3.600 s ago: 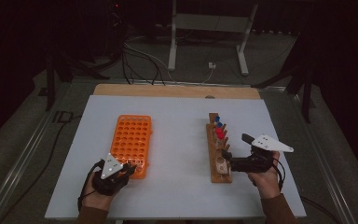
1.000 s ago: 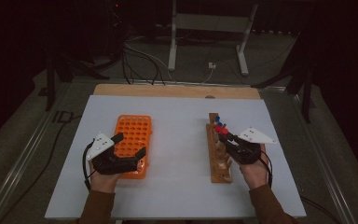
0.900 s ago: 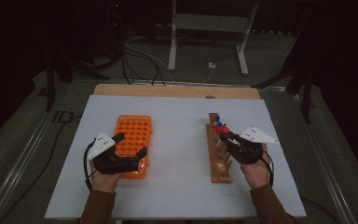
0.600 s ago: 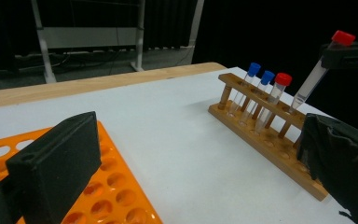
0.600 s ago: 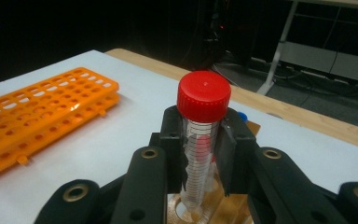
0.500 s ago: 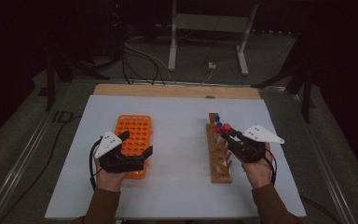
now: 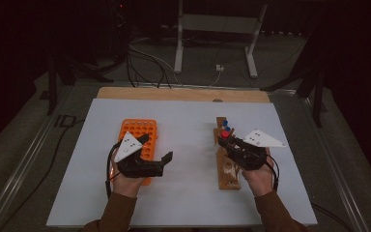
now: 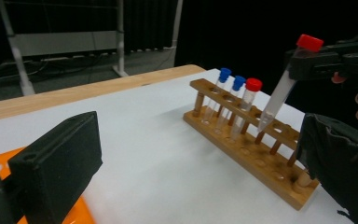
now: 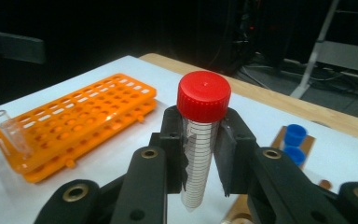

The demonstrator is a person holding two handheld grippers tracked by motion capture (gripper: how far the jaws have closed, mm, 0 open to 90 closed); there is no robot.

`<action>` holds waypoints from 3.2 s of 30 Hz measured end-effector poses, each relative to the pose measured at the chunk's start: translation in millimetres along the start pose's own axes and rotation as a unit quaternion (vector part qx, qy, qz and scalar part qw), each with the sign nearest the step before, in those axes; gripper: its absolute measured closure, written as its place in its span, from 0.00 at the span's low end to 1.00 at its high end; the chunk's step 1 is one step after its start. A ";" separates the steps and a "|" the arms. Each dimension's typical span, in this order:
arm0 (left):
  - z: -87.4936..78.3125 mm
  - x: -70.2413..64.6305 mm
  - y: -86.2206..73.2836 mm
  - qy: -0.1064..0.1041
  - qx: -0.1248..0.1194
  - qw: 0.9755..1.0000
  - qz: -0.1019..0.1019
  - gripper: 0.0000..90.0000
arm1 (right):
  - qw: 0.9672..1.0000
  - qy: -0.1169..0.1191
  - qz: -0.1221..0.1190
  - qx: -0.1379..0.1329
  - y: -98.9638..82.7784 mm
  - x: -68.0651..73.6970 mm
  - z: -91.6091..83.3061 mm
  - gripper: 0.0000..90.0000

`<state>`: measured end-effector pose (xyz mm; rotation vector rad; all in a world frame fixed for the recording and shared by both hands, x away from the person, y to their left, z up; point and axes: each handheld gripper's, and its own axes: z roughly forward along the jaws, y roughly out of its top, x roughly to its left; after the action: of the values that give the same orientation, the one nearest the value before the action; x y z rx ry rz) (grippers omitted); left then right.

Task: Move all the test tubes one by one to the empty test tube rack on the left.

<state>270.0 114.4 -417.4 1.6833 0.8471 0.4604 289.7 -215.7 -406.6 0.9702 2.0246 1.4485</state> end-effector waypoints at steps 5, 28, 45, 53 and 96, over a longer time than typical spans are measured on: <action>9.7 -9.7 1.6 -0.015 0.003 1.000 0.007 0.05 | 1.000 0.021 0.002 0.003 0.5 6.2 4.1 0.83; 54.7 -56.8 -6.6 -0.060 0.050 0.995 0.056 0.37 | 0.996 0.086 0.001 0.017 0.6 34.2 15.3 0.83; 59.1 -58.7 -9.5 -0.087 0.066 0.992 0.068 0.83 | 0.993 0.114 -0.009 0.025 0.2 44.8 17.0 0.83; 57.1 -57.0 -9.1 -0.079 0.068 0.992 0.066 0.84 | 0.993 0.115 -0.005 0.014 1.5 40.1 11.5 0.71; -34.3 24.1 -9.4 0.046 0.016 0.998 0.030 0.84 | 0.998 -0.029 0.042 0.035 -34.1 -22.4 -22.0 0.00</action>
<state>259.6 156.0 -419.6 1.7317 0.8756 0.5717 278.9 -253.0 -431.9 1.1250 2.0278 1.3835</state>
